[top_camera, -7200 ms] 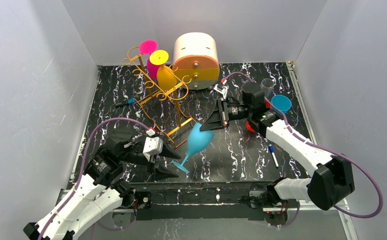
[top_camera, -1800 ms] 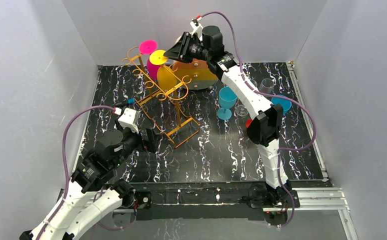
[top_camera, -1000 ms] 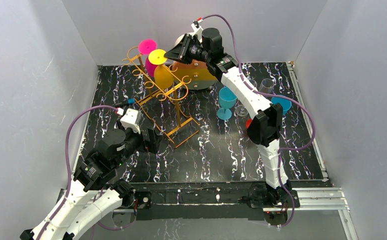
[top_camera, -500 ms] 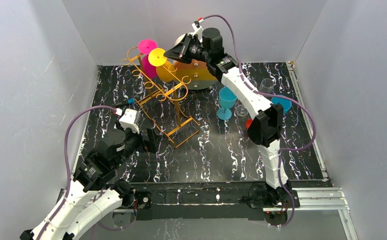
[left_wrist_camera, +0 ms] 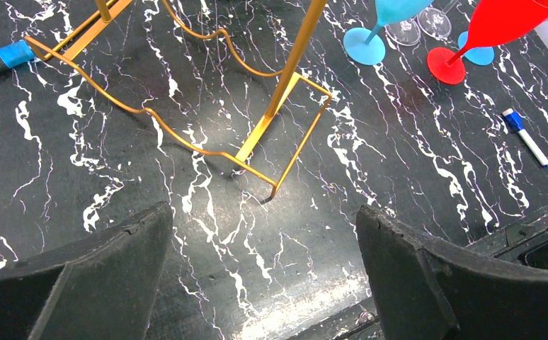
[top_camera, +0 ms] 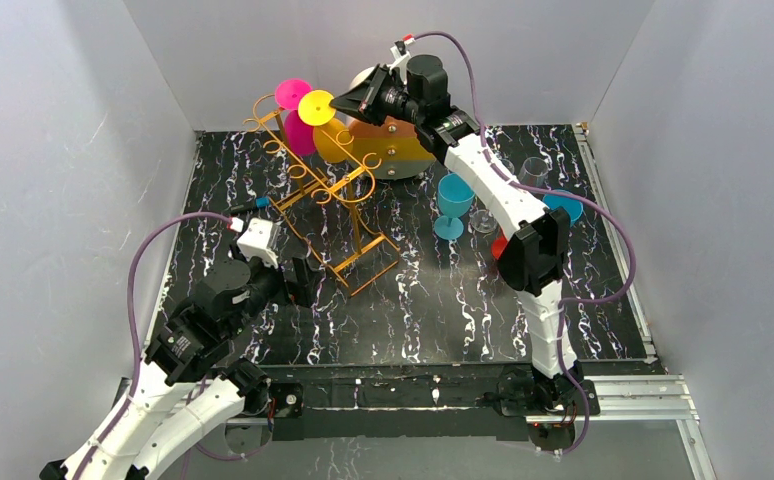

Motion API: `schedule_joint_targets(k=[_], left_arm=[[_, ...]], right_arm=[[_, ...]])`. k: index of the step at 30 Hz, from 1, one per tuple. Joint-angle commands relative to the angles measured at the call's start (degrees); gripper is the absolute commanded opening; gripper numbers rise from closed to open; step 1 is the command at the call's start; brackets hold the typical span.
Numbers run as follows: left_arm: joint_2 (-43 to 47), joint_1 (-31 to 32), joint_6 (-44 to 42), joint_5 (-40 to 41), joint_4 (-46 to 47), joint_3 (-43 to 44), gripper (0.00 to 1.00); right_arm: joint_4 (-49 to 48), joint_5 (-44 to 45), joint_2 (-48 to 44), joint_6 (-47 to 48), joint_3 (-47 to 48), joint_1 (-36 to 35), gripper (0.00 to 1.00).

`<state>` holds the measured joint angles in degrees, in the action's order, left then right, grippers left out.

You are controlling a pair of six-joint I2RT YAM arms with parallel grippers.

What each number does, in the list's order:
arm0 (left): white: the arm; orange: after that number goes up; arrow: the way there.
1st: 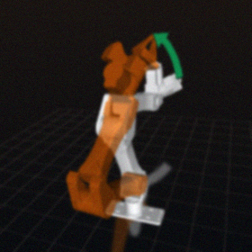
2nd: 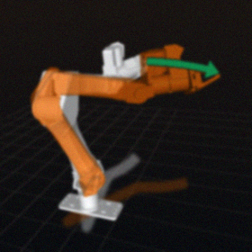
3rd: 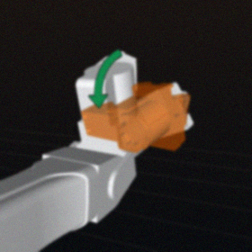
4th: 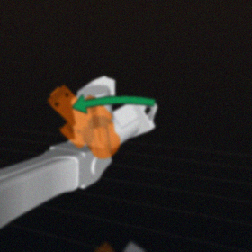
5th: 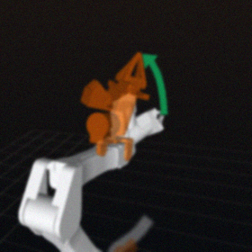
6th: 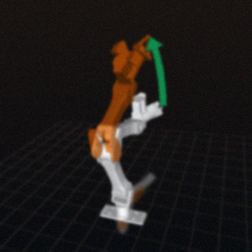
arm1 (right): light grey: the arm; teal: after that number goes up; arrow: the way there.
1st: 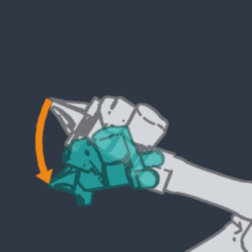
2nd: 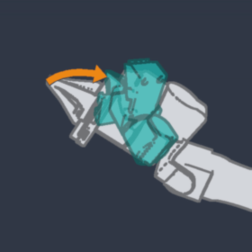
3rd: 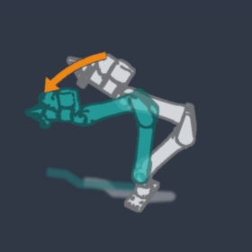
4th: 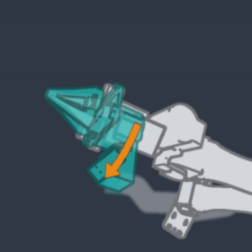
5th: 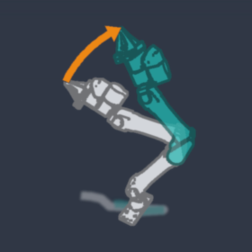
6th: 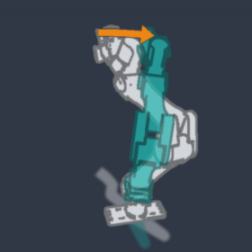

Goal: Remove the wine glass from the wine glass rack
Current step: Pick up the wine glass from the wine rack.

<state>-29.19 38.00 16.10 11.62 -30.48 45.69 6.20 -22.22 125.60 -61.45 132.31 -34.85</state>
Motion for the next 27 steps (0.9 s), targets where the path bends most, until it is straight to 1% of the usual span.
schedule_joint_targets(k=[1,7,11,19,23,27], left_arm=[[1.0,0.0,0.3,1.2,-0.6,1.4,0.98],[1.2,0.0,0.3,1.2,-0.6,1.5,0.98],[1.0,0.1,0.0,0.3,-0.7,1.5,0.98],[0.8,0.0,-0.3,-0.3,-0.5,1.2,0.98],[1.0,0.1,0.0,-0.9,-0.4,0.9,0.98],[1.2,0.1,-0.1,-1.0,0.0,0.7,0.98]], right_arm=[[-3.2,1.9,-4.6,-1.6,0.3,0.2,0.01],[-2.8,2.0,-4.4,-1.8,0.6,0.2,0.01],[-0.5,3.4,-3.8,0.3,2.7,0.2,0.01],[-1.3,3.5,-3.6,0.8,3.0,0.5,0.01],[0.0,2.8,-2.2,1.1,6.0,0.8,0.01],[-1.1,3.9,-3.6,1.4,4.1,0.9,0.01]])
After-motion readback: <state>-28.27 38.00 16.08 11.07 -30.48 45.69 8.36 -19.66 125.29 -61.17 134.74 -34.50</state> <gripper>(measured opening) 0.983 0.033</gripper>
